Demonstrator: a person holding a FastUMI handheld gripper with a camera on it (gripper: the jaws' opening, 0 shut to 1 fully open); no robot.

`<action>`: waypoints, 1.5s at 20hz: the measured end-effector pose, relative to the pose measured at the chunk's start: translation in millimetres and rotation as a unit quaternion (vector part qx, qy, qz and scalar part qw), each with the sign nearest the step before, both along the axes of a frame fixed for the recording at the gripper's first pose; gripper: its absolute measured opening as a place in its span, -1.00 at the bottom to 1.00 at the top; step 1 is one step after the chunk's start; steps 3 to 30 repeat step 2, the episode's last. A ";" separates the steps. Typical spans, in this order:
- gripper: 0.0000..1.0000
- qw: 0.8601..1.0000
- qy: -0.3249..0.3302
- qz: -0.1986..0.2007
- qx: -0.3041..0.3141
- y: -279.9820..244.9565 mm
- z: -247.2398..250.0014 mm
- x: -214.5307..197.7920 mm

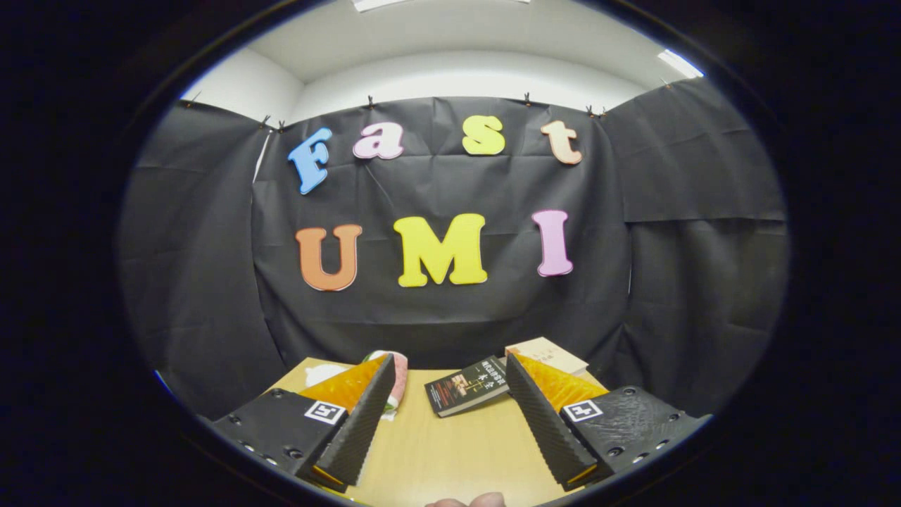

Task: Open the storage box then place both shoes into the box .Put the left shoe in first, then the right shoe, with the right side of both shoes facing outward in a uniform manner.

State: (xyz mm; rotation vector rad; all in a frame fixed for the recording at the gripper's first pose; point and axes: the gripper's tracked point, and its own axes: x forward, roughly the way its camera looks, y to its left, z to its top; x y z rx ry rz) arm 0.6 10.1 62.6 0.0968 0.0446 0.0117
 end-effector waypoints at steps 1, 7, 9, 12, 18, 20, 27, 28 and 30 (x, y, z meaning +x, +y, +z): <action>0.92 1.000 -0.004 -0.005 -0.001 -4.0 -1.1 1.0; 0.92 1.000 -0.005 -0.012 0.000 -7.8 -3.1 0.7; 0.92 1.000 -0.005 -0.012 0.000 -7.8 -3.1 0.7; 0.92 1.000 -0.005 -0.012 0.000 -7.8 -3.1 0.7; 0.92 1.000 -0.005 -0.012 0.000 -7.8 -3.1 0.7; 0.92 1.000 -0.005 -0.012 0.000 -7.8 -3.1 0.7; 0.92 1.000 -0.005 -0.012 0.000 -7.8 -3.1 0.7; 0.92 1.000 -0.005 -0.012 0.000 -7.8 -3.1 0.7; 0.92 1.000 -0.005 -0.012 0.000 -7.8 -3.1 0.7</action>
